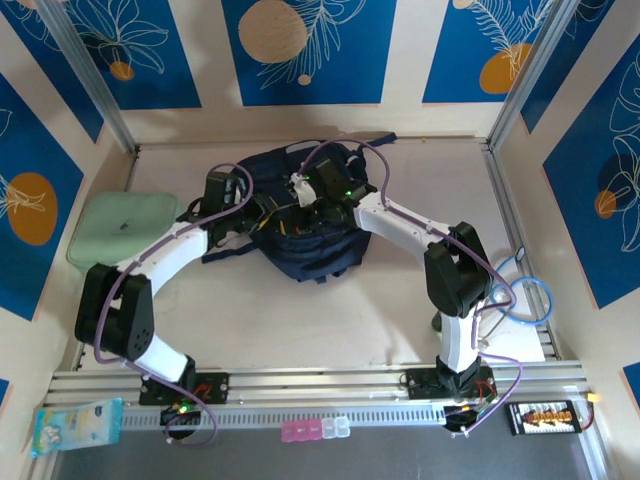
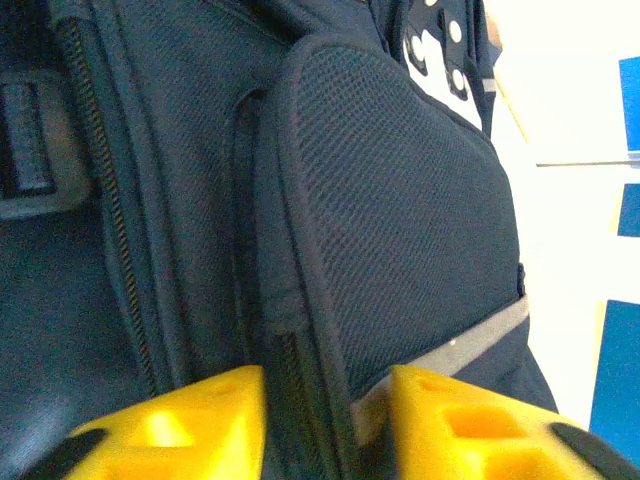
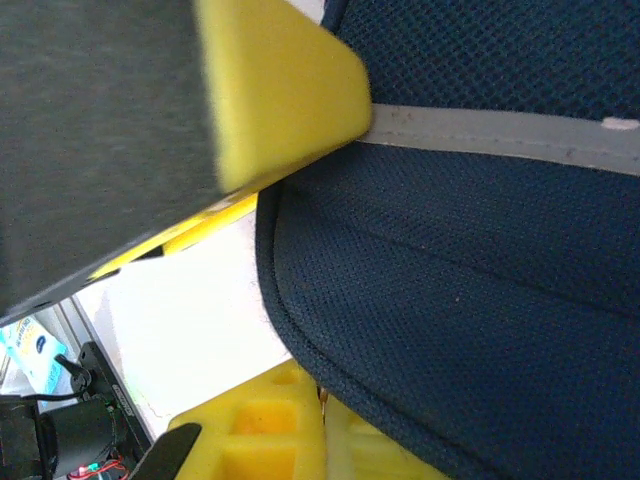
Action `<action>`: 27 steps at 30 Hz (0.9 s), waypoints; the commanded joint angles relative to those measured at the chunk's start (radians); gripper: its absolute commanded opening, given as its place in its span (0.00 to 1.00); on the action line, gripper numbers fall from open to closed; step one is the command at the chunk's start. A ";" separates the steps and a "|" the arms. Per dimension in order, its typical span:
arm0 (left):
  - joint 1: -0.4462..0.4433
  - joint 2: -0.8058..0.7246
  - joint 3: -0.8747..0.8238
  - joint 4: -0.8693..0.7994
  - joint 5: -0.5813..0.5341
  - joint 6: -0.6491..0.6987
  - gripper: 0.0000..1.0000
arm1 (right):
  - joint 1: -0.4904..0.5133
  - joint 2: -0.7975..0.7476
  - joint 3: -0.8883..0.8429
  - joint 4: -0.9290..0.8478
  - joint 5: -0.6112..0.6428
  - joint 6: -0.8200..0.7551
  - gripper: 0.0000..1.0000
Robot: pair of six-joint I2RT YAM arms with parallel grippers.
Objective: Pack the student bag
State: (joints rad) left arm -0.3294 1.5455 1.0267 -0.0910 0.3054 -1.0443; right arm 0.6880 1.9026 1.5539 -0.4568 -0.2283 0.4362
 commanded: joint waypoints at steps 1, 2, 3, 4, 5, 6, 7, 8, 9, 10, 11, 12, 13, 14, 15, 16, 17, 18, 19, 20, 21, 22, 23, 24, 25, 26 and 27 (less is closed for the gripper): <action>-0.005 0.035 0.040 -0.004 -0.017 0.003 0.24 | 0.013 -0.005 0.022 0.014 -0.035 -0.026 0.00; -0.005 0.041 0.044 -0.003 -0.021 0.009 0.19 | 0.013 -0.011 0.017 0.002 -0.014 -0.032 0.00; -0.005 0.044 0.049 -0.008 -0.026 0.013 0.13 | 0.013 -0.017 0.013 -0.012 0.011 -0.035 0.00; -0.005 0.047 0.055 -0.016 -0.035 0.023 0.06 | 0.010 -0.027 0.002 -0.032 0.046 -0.041 0.00; -0.004 0.050 0.061 -0.027 -0.043 0.035 0.00 | 0.006 -0.040 -0.016 -0.048 0.086 -0.047 0.00; -0.003 0.053 0.068 -0.038 -0.050 0.046 0.00 | -0.001 -0.056 -0.035 -0.061 0.126 -0.049 0.00; -0.002 0.053 0.073 -0.048 -0.059 0.058 0.00 | -0.012 -0.076 -0.065 -0.076 0.176 -0.049 0.00; -0.001 0.053 0.080 -0.061 -0.068 0.072 0.00 | -0.029 -0.099 -0.095 -0.087 0.219 -0.050 0.00; 0.000 0.053 0.082 -0.070 -0.073 0.082 0.00 | -0.046 -0.120 -0.125 -0.094 0.251 -0.046 0.00; 0.000 0.051 0.083 -0.075 -0.078 0.089 0.00 | -0.071 -0.143 -0.163 -0.098 0.286 -0.038 0.00; 0.000 0.051 0.081 -0.077 -0.079 0.094 0.00 | -0.100 -0.167 -0.200 -0.092 0.311 -0.032 0.00; 0.001 0.052 0.078 -0.076 -0.076 0.097 0.00 | -0.129 -0.183 -0.233 -0.084 0.323 -0.029 0.00; 0.000 0.054 0.079 -0.072 -0.067 0.101 0.00 | -0.167 -0.196 -0.263 -0.080 0.337 -0.016 0.00; 0.001 0.059 0.079 -0.068 -0.055 0.105 0.00 | -0.207 -0.202 -0.283 -0.080 0.322 0.001 0.00; 0.001 0.064 0.079 -0.060 -0.043 0.106 0.00 | -0.243 -0.204 -0.299 -0.074 0.293 0.013 0.00; 0.000 0.071 0.081 -0.051 -0.025 0.108 0.00 | -0.279 -0.209 -0.317 -0.058 0.266 0.030 0.00; -0.002 0.079 0.086 -0.046 -0.011 0.113 0.00 | -0.305 -0.214 -0.330 -0.047 0.241 0.046 0.00; -0.002 0.088 0.092 -0.043 -0.001 0.117 0.00 | -0.316 -0.219 -0.336 -0.041 0.224 0.052 0.00; -0.003 0.100 0.107 -0.052 0.010 0.128 0.00 | -0.321 -0.228 -0.338 -0.039 0.220 0.056 0.00; -0.003 0.115 0.126 -0.066 0.017 0.143 0.00 | -0.318 -0.236 -0.340 -0.038 0.222 0.057 0.00; -0.004 0.128 0.149 -0.083 0.019 0.159 0.00 | -0.313 -0.243 -0.343 -0.038 0.216 0.056 0.00; -0.003 0.145 0.178 -0.107 0.016 0.183 0.00 | -0.305 -0.253 -0.349 -0.038 0.202 0.054 0.00; -0.002 0.163 0.209 -0.136 0.003 0.208 0.00 | -0.295 -0.264 -0.359 -0.033 0.188 0.050 0.00; 0.000 0.175 0.232 -0.159 -0.012 0.228 0.00 | -0.284 -0.275 -0.369 -0.023 0.165 0.042 0.00; 0.003 0.186 0.262 -0.187 -0.041 0.252 0.07 | -0.268 -0.287 -0.382 -0.009 0.135 0.032 0.00; 0.009 0.191 0.286 -0.214 -0.077 0.270 0.13 | -0.250 -0.300 -0.392 0.005 0.110 0.027 0.00; 0.016 0.191 0.301 -0.236 -0.112 0.283 0.20 | -0.233 -0.305 -0.398 0.018 0.083 0.023 0.00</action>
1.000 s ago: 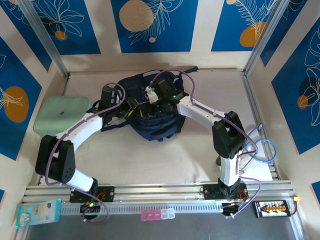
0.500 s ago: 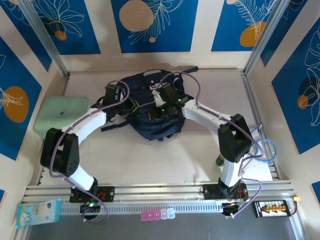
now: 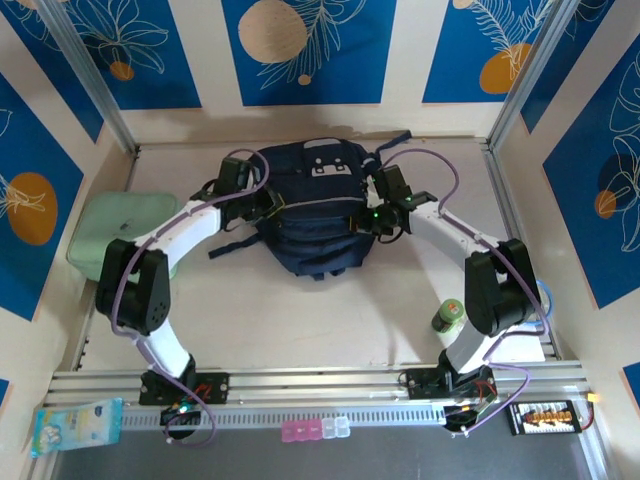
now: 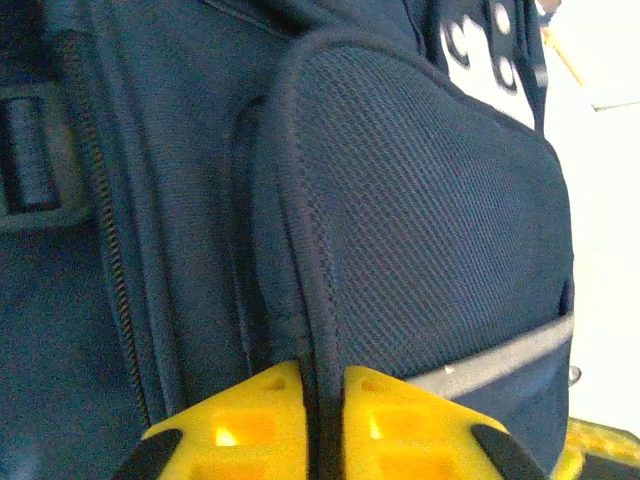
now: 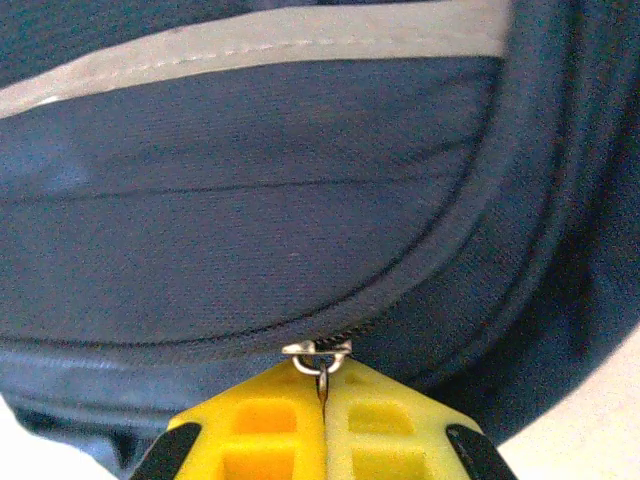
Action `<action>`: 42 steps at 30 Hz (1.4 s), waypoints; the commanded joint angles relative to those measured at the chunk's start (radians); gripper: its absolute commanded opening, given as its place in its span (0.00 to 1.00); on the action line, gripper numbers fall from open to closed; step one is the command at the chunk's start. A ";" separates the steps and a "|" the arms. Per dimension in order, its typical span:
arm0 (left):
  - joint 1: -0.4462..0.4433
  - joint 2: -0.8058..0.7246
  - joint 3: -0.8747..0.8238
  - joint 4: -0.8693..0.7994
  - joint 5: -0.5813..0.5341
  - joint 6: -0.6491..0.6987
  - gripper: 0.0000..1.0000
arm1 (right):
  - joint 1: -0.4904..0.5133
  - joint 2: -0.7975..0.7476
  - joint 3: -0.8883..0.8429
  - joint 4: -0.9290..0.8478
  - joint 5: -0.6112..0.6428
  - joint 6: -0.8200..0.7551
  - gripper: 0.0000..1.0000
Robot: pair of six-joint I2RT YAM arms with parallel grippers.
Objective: Pack the student bag
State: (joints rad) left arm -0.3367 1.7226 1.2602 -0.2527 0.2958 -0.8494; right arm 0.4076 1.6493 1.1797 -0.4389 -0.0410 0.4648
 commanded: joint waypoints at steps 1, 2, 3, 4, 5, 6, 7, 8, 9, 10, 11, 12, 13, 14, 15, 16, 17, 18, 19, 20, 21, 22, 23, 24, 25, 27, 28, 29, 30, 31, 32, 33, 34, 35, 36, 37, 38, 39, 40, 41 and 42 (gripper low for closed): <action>0.031 0.008 0.077 -0.097 -0.142 0.097 0.27 | 0.067 -0.054 -0.025 0.017 -0.139 -0.007 0.00; 0.044 -0.003 0.078 -0.109 -0.176 0.103 0.34 | 0.089 -0.049 -0.019 0.028 -0.166 -0.006 0.00; 0.058 -0.018 0.072 -0.114 -0.197 0.105 0.40 | 0.109 -0.040 -0.008 0.033 -0.177 -0.006 0.00; 0.068 -0.043 0.056 -0.115 -0.221 0.105 0.47 | 0.131 -0.024 0.011 0.039 -0.182 -0.007 0.00; 0.076 -0.074 0.032 -0.114 -0.241 0.105 0.53 | 0.152 -0.004 0.036 0.043 -0.184 -0.008 0.00; 0.079 -0.103 0.009 -0.112 -0.253 0.107 0.57 | 0.167 0.017 0.063 0.045 -0.187 -0.009 0.00; 0.079 -0.135 -0.024 -0.108 -0.257 0.110 0.59 | 0.182 0.041 0.097 0.042 -0.188 -0.016 0.00; 0.079 -0.166 -0.056 -0.103 -0.251 0.112 0.60 | 0.195 0.065 0.131 0.040 -0.187 -0.020 0.00; 0.079 -0.190 -0.081 -0.103 -0.243 0.109 0.61 | 0.204 0.083 0.158 0.041 -0.189 -0.022 0.00; 0.079 -0.217 -0.109 -0.101 -0.233 0.099 0.62 | 0.212 0.105 0.186 0.044 -0.199 -0.023 0.00; 0.079 -0.241 -0.134 -0.094 -0.218 0.083 0.62 | 0.219 0.124 0.211 0.049 -0.213 -0.026 0.00; 0.079 -0.258 -0.156 -0.084 -0.200 0.067 0.62 | 0.226 0.139 0.232 0.048 -0.225 -0.028 0.00; 0.080 -0.274 -0.182 -0.060 -0.169 0.041 0.62 | 0.235 0.157 0.259 0.043 -0.235 -0.035 0.00; 0.075 -0.285 -0.209 -0.023 -0.133 0.009 0.62 | 0.244 0.173 0.281 0.035 -0.244 -0.045 0.00; 0.072 -0.292 -0.233 0.016 -0.100 -0.020 0.62 | 0.253 0.184 0.297 0.025 -0.243 -0.054 0.00; 0.068 -0.294 -0.256 0.068 -0.066 -0.058 0.61 | 0.261 0.194 0.315 0.012 -0.239 -0.069 0.00; 0.063 -0.289 -0.281 0.138 -0.020 -0.103 0.60 | 0.267 0.202 0.327 0.001 -0.236 -0.080 0.00; 0.058 -0.282 -0.305 0.212 0.019 -0.149 0.58 | 0.270 0.207 0.334 -0.008 -0.232 -0.085 0.00; 0.050 -0.267 -0.327 0.288 0.050 -0.204 0.56 | 0.272 0.211 0.340 -0.013 -0.234 -0.089 0.00; 0.039 -0.248 -0.344 0.347 0.070 -0.246 0.54 | 0.272 0.210 0.341 -0.017 -0.237 -0.092 0.00; 0.032 -0.230 -0.347 0.380 0.082 -0.266 0.53 | 0.272 0.210 0.341 -0.019 -0.235 -0.093 0.00; 0.024 -0.213 -0.343 0.392 0.082 -0.277 0.51 | 0.272 0.208 0.339 -0.020 -0.238 -0.095 0.00; 0.018 -0.197 -0.333 0.390 0.072 -0.279 0.48 | 0.273 0.207 0.339 -0.021 -0.241 -0.099 0.00; 0.013 -0.187 -0.324 0.379 0.063 -0.274 0.44 | 0.273 0.208 0.339 -0.024 -0.241 -0.102 0.00; 0.009 -0.178 -0.311 0.365 0.050 -0.267 0.42 | 0.275 0.205 0.339 -0.029 -0.242 -0.106 0.00; 0.008 -0.170 -0.296 0.339 0.024 -0.254 0.36 | 0.276 0.203 0.339 -0.051 -0.224 -0.126 0.00; 0.007 -0.169 -0.288 0.322 0.007 -0.248 0.31 | 0.277 0.200 0.337 -0.071 -0.204 -0.145 0.00; 0.008 -0.167 -0.280 0.301 -0.010 -0.237 0.26 | 0.274 0.194 0.331 -0.090 -0.176 -0.167 0.00; 0.008 -0.165 -0.271 0.282 -0.024 -0.225 0.20 | 0.270 0.187 0.318 -0.105 -0.148 -0.186 0.00; 0.009 -0.161 -0.261 0.260 -0.040 -0.212 0.14 | 0.264 0.175 0.301 -0.123 -0.112 -0.209 0.00; 0.010 -0.156 -0.248 0.243 -0.048 -0.196 0.08 | 0.255 0.163 0.281 -0.139 -0.077 -0.234 0.00; 0.010 -0.152 -0.238 0.229 -0.055 -0.186 0.04 | 0.246 0.149 0.260 -0.148 -0.043 -0.255 0.00; 0.010 -0.148 -0.227 0.215 -0.059 -0.175 0.00 | 0.236 0.131 0.232 -0.154 0.002 -0.275 0.00; 0.009 -0.145 -0.219 0.205 -0.063 -0.163 0.00 | 0.223 0.114 0.201 -0.156 0.039 -0.294 0.00; 0.010 -0.144 -0.215 0.201 -0.067 -0.158 0.00 | 0.211 0.101 0.182 -0.157 0.063 -0.310 0.00; 0.010 -0.142 -0.212 0.198 -0.069 -0.152 0.00 | 0.197 0.090 0.162 -0.158 0.094 -0.321 0.00; 0.010 -0.140 -0.207 0.192 -0.069 -0.143 0.00 | 0.183 0.082 0.149 -0.162 0.115 -0.328 0.00; 0.009 -0.134 -0.204 0.189 -0.068 -0.128 0.00 | 0.171 0.079 0.143 -0.164 0.128 -0.329 0.00; 0.010 -0.127 -0.197 0.180 -0.064 -0.111 0.00 | 0.156 0.077 0.140 -0.165 0.145 -0.324 0.00; 0.010 -0.121 -0.189 0.164 -0.062 -0.097 0.00 | 0.142 0.079 0.143 -0.167 0.156 -0.312 0.00; 0.009 -0.114 -0.185 0.149 -0.063 -0.087 0.00 | 0.124 0.082 0.151 -0.170 0.163 -0.295 0.00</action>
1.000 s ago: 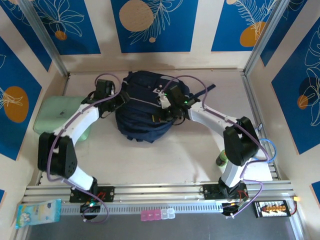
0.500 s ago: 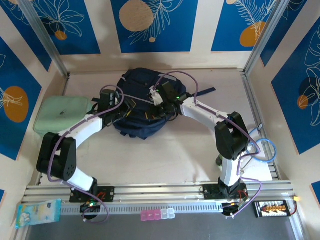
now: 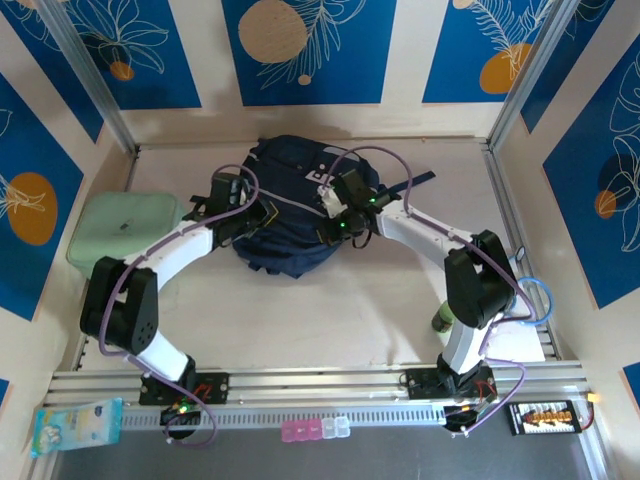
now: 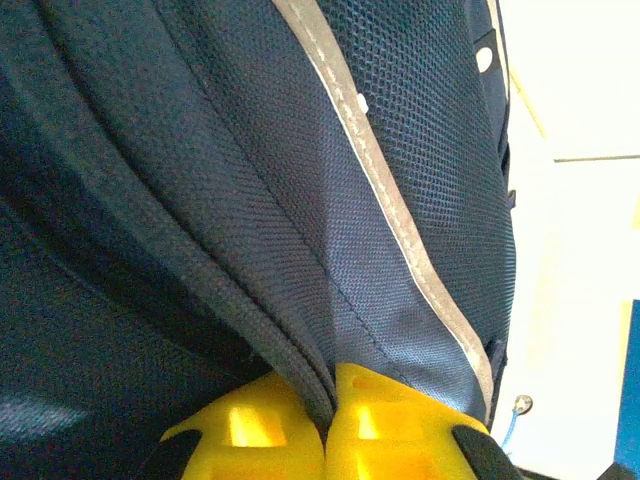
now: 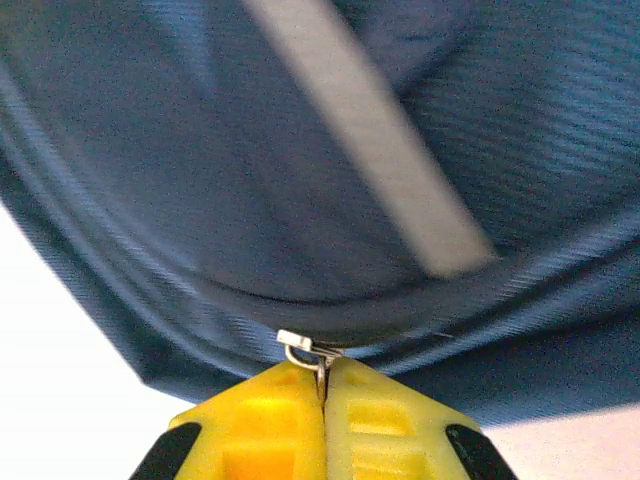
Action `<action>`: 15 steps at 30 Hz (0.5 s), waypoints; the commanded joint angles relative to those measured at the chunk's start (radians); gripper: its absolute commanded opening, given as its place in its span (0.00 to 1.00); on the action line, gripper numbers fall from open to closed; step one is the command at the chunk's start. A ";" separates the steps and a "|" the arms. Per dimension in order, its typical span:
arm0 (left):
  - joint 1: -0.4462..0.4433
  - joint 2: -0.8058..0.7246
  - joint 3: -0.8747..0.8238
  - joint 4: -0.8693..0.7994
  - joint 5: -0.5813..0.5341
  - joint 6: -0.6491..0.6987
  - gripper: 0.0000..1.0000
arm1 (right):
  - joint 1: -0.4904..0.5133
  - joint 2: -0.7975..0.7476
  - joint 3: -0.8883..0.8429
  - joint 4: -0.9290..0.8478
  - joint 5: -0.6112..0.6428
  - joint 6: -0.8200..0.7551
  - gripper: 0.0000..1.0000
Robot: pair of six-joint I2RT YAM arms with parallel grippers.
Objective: Pack the student bag
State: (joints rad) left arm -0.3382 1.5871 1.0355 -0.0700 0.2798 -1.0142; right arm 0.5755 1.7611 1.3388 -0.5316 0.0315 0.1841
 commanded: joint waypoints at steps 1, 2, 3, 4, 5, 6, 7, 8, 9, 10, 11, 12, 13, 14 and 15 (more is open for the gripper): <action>0.011 0.028 0.045 -0.047 -0.045 0.093 0.00 | -0.061 -0.026 0.002 -0.077 0.091 0.003 0.00; 0.011 0.035 0.047 -0.060 -0.044 0.106 0.00 | -0.077 -0.021 0.008 -0.075 0.093 0.020 0.01; 0.011 0.041 0.047 -0.066 -0.038 0.116 0.00 | -0.091 -0.015 0.015 -0.073 0.091 0.036 0.01; 0.012 0.046 0.048 -0.075 -0.025 0.132 0.00 | -0.107 -0.005 0.029 -0.073 0.080 0.046 0.02; 0.010 0.052 0.052 -0.089 -0.015 0.151 0.00 | -0.120 0.005 0.040 -0.070 0.078 0.052 0.02; 0.009 0.060 0.059 -0.102 -0.003 0.172 0.00 | -0.130 0.016 0.050 -0.067 0.091 0.056 0.02; 0.009 0.071 0.069 -0.122 0.011 0.202 0.00 | -0.139 0.033 0.072 -0.071 0.114 0.057 0.02; 0.008 0.080 0.080 -0.147 0.015 0.236 0.00 | -0.153 0.058 0.106 -0.092 0.138 0.059 0.02; 0.006 0.090 0.084 -0.162 0.015 0.271 0.00 | -0.168 0.080 0.141 -0.114 0.148 0.062 0.02; 0.004 0.104 0.095 -0.177 0.020 0.313 0.00 | -0.182 0.102 0.175 -0.129 0.150 0.064 0.02; 0.002 0.121 0.105 -0.199 0.022 0.344 0.00 | -0.194 0.120 0.204 -0.143 0.156 0.072 0.02; 0.001 0.133 0.116 -0.210 0.026 0.365 0.00 | -0.204 0.131 0.227 -0.158 0.160 0.080 0.02; -0.001 0.143 0.122 -0.213 0.034 0.394 0.00 | -0.213 0.137 0.241 -0.165 0.157 0.087 0.02; -0.004 0.150 0.130 -0.216 0.039 0.415 0.00 | -0.221 0.137 0.244 -0.166 0.156 0.094 0.02; -0.005 0.154 0.142 -0.217 0.046 0.431 0.00 | -0.230 0.130 0.240 -0.163 0.156 0.107 0.02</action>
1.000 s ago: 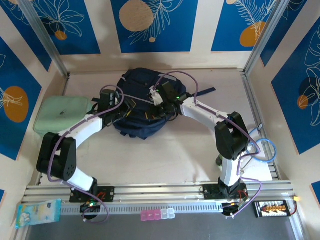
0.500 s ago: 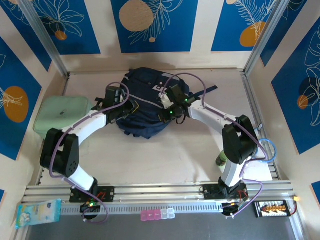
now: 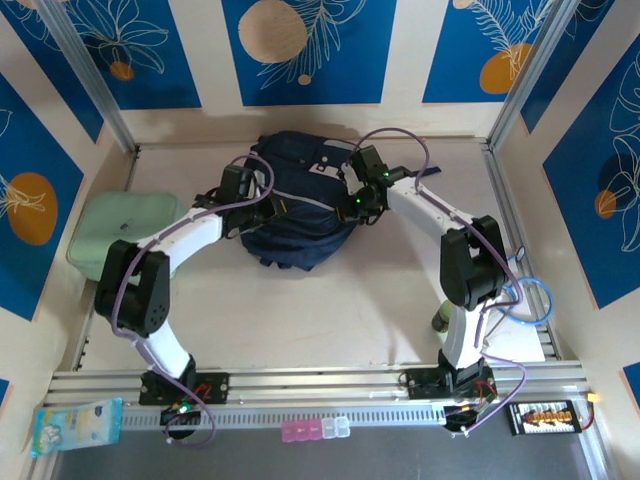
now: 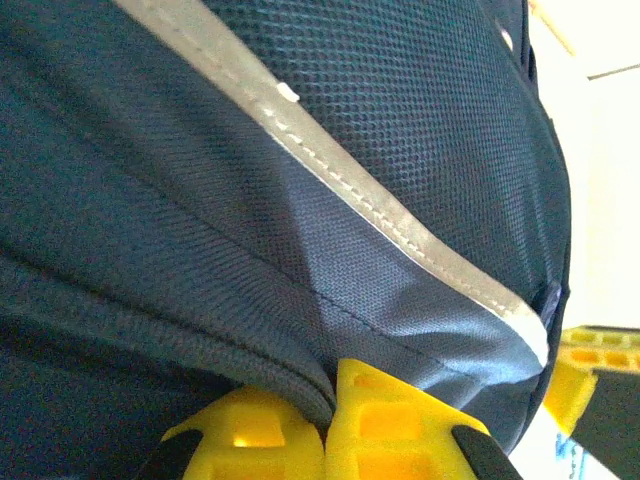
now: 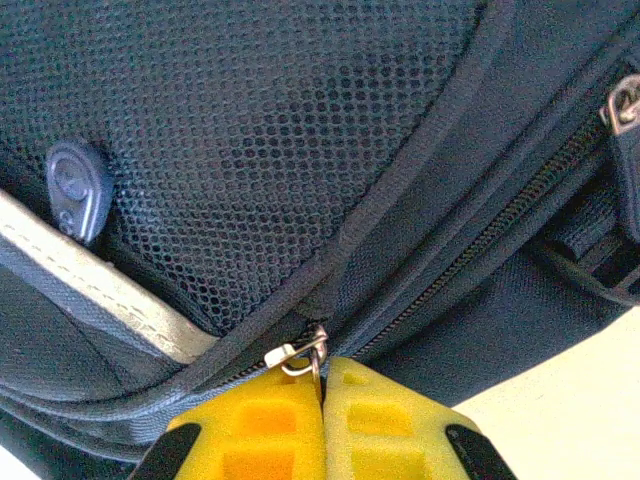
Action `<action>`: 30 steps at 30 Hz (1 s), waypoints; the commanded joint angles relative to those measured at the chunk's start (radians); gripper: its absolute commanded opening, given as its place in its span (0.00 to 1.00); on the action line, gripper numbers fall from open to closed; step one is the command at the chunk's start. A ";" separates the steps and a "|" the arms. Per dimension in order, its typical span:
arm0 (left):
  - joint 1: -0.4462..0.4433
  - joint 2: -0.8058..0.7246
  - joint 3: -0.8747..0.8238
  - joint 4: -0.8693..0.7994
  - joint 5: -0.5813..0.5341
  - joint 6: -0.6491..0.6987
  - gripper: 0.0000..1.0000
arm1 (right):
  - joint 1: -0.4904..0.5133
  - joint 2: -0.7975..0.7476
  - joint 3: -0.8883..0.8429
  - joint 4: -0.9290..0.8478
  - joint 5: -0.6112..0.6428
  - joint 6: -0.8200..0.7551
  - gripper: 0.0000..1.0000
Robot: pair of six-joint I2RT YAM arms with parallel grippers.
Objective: Pack the student bag
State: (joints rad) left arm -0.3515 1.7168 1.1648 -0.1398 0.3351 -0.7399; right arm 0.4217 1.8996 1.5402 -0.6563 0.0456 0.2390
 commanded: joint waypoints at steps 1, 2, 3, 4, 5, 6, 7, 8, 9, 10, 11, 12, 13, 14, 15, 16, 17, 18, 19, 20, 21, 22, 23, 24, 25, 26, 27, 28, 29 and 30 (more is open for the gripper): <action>0.006 0.028 0.029 -0.150 0.011 0.172 0.00 | -0.086 -0.020 0.030 -0.034 0.128 0.065 0.03; 0.003 0.030 0.053 -0.162 0.033 0.188 0.00 | -0.096 -0.037 0.017 -0.030 0.095 0.070 0.05; 0.002 0.027 0.070 -0.169 0.049 0.200 0.00 | -0.106 -0.057 0.002 -0.022 0.050 0.068 0.07; -0.002 0.017 0.087 -0.171 0.062 0.212 0.12 | -0.114 -0.088 -0.017 -0.011 -0.025 0.055 0.11; -0.003 -0.003 0.094 -0.169 0.058 0.215 0.30 | -0.121 -0.131 -0.044 0.008 -0.095 0.048 0.21; -0.003 -0.024 0.092 -0.157 0.048 0.214 0.38 | -0.126 -0.171 -0.071 0.033 -0.132 0.049 0.30; -0.002 -0.053 0.084 -0.141 0.026 0.219 0.44 | -0.128 -0.223 -0.104 0.062 -0.151 0.049 0.38; -0.001 -0.082 0.072 -0.129 -0.009 0.224 0.53 | -0.129 -0.270 -0.135 0.084 -0.149 0.049 0.45; 0.002 -0.107 0.062 -0.122 -0.050 0.232 0.61 | -0.131 -0.310 -0.158 0.105 -0.130 0.050 0.51; 0.002 -0.137 0.044 -0.110 -0.095 0.249 0.67 | -0.133 -0.358 -0.189 0.132 -0.091 0.051 0.57; 0.007 -0.169 0.022 -0.101 -0.159 0.268 0.73 | -0.135 -0.405 -0.224 0.165 -0.039 0.053 0.65; 0.011 -0.198 -0.002 -0.092 -0.217 0.279 0.78 | -0.139 -0.439 -0.254 0.192 0.016 0.057 0.73; 0.017 -0.233 -0.035 -0.075 -0.272 0.296 0.84 | -0.146 -0.481 -0.294 0.226 0.079 0.059 0.83; 0.024 -0.271 -0.075 -0.048 -0.326 0.315 0.88 | -0.155 -0.519 -0.335 0.263 0.141 0.061 0.89; 0.030 -0.303 -0.111 -0.029 -0.374 0.329 0.92 | -0.166 -0.543 -0.364 0.288 0.189 0.068 0.95; 0.035 -0.342 -0.152 -0.010 -0.447 0.347 0.97 | -0.181 -0.569 -0.397 0.311 0.235 0.075 1.00; 0.040 -0.382 -0.196 0.014 -0.512 0.374 1.00 | -0.197 -0.589 -0.426 0.332 0.269 0.083 0.99; 0.043 -0.415 -0.235 0.034 -0.570 0.398 1.00 | -0.212 -0.599 -0.451 0.348 0.301 0.092 0.99; 0.045 -0.452 -0.282 0.053 -0.641 0.418 1.00 | -0.225 -0.605 -0.477 0.363 0.350 0.110 0.99; 0.049 -0.490 -0.329 0.076 -0.715 0.428 1.00 | -0.246 -0.605 -0.501 0.373 0.378 0.125 0.99; 0.056 -0.519 -0.374 0.105 -0.759 0.447 1.00 | -0.260 -0.601 -0.523 0.387 0.396 0.134 0.99; 0.062 -0.550 -0.427 0.155 -0.797 0.477 1.00 | -0.274 -0.598 -0.551 0.405 0.424 0.151 0.99; 0.067 -0.577 -0.477 0.199 -0.827 0.503 1.00 | -0.289 -0.592 -0.581 0.422 0.439 0.164 0.99; 0.071 -0.599 -0.516 0.239 -0.840 0.527 1.00 | -0.300 -0.589 -0.613 0.456 0.446 0.160 0.99; 0.076 -0.614 -0.558 0.277 -0.851 0.554 1.00 | -0.310 -0.587 -0.656 0.499 0.463 0.160 0.99; 0.078 -0.631 -0.600 0.324 -0.870 0.585 1.00 | -0.315 -0.588 -0.698 0.543 0.484 0.155 0.99; 0.078 -0.641 -0.630 0.363 -0.880 0.607 1.00 | -0.319 -0.588 -0.729 0.579 0.495 0.150 0.99; 0.077 -0.651 -0.672 0.413 -0.886 0.641 1.00 | -0.323 -0.587 -0.761 0.614 0.507 0.146 0.99; 0.084 -0.660 -0.697 0.435 -0.875 0.676 1.00 | -0.325 -0.586 -0.789 0.640 0.514 0.142 0.99; 0.093 -0.664 -0.703 0.429 -0.856 0.701 1.00 | -0.321 -0.585 -0.810 0.658 0.528 0.138 0.99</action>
State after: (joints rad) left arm -0.2787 1.0813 0.4999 0.1429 -0.4656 -0.1696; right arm 0.1020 1.3140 0.7746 -0.1429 0.4900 0.3698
